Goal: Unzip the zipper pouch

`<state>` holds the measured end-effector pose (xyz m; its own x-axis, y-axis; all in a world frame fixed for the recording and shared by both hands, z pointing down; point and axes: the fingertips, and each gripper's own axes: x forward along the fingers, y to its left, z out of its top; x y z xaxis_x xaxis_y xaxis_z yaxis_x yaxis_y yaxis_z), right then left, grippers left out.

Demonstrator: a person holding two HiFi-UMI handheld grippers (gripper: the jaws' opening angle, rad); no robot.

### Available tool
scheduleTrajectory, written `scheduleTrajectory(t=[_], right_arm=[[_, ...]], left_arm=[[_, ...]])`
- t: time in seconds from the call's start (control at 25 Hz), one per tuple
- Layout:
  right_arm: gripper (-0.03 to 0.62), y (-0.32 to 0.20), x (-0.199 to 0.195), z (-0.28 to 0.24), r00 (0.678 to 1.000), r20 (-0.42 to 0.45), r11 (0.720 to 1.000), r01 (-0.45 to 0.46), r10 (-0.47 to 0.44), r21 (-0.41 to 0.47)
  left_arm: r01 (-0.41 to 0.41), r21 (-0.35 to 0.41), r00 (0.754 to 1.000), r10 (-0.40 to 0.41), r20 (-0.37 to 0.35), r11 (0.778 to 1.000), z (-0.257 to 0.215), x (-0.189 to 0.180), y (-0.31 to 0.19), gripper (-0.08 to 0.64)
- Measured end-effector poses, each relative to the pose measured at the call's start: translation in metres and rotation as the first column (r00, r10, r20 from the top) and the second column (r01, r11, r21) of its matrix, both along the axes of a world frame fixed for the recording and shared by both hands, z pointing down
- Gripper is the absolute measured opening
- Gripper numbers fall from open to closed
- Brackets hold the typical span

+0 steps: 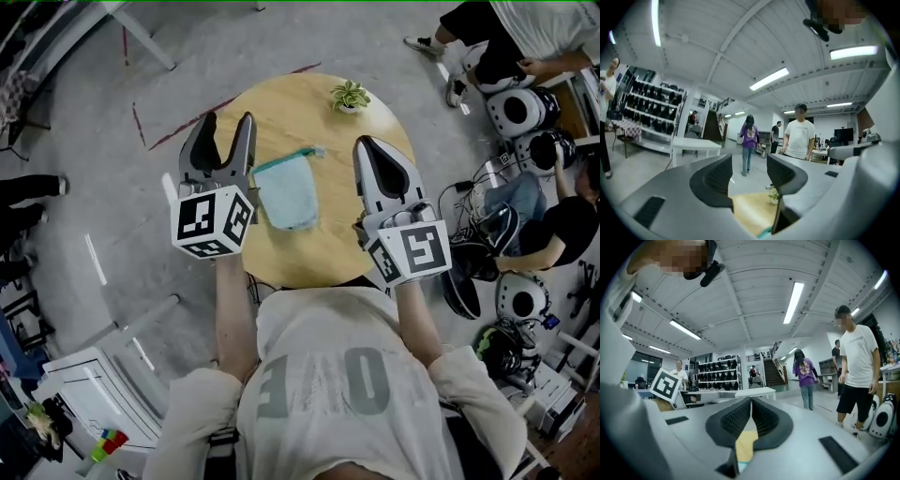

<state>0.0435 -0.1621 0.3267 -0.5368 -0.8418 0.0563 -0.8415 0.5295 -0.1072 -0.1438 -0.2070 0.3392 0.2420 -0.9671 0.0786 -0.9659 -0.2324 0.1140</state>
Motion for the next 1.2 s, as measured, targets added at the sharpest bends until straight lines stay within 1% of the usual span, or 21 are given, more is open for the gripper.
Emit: scheduleTrajectory(t=[0.08, 0.12, 0.2, 0.24, 0.36, 0.52, 0.72, 1.2], right_arm=[[0.032, 0.0, -0.003, -0.009, 1.0, -0.005, 0.999, -0.005, 0.005, 0.032], [0.032, 0.0, -0.004, -0.013, 1.0, -0.006, 0.999, -0.006, 0.006, 0.047], [0.032, 0.001, -0.006, -0.021, 1.0, -0.008, 0.997, -0.008, 0.008, 0.072], [0.032, 0.002, -0.008, -0.025, 1.0, -0.009, 0.997, -0.008, 0.009, 0.083], [0.032, 0.008, -0.012, -0.034, 1.0, -0.01, 0.994, -0.011, 0.012, 0.11], [0.031, 0.018, -0.016, -0.038, 1.0, -0.021, 0.992, -0.015, 0.017, 0.128], [0.031, 0.025, -0.021, -0.035, 0.999, -0.045, 0.991, -0.006, 0.012, 0.131], [0.029, 0.027, -0.013, -0.036, 0.998, -0.064, 0.99, -0.016, 0.025, 0.14]], left_arm=[[-0.007, 0.093, 0.999, 0.002, 0.05, 0.996, -0.036, 0.007, 0.015, 0.207], [-0.01, 0.134, 0.997, 0.0, 0.076, 0.991, -0.05, 0.011, 0.023, 0.163], [-0.009, 0.203, 0.993, -0.015, 0.12, 0.979, -0.074, 0.017, 0.039, 0.084], [-0.005, 0.231, 0.99, -0.027, 0.138, 0.973, -0.083, 0.019, 0.047, 0.057], [0.012, 0.286, 0.984, -0.063, 0.169, 0.958, -0.1, 0.023, 0.069, 0.035], [0.025, 0.306, 0.986, -0.075, 0.152, 0.952, -0.104, 0.021, 0.087, 0.029], [0.048, 0.313, 0.983, -0.1, 0.153, 0.948, -0.103, 0.012, 0.092, 0.028], [0.077, 0.293, 0.981, -0.124, 0.148, 0.953, -0.096, 0.006, 0.101, 0.028]])
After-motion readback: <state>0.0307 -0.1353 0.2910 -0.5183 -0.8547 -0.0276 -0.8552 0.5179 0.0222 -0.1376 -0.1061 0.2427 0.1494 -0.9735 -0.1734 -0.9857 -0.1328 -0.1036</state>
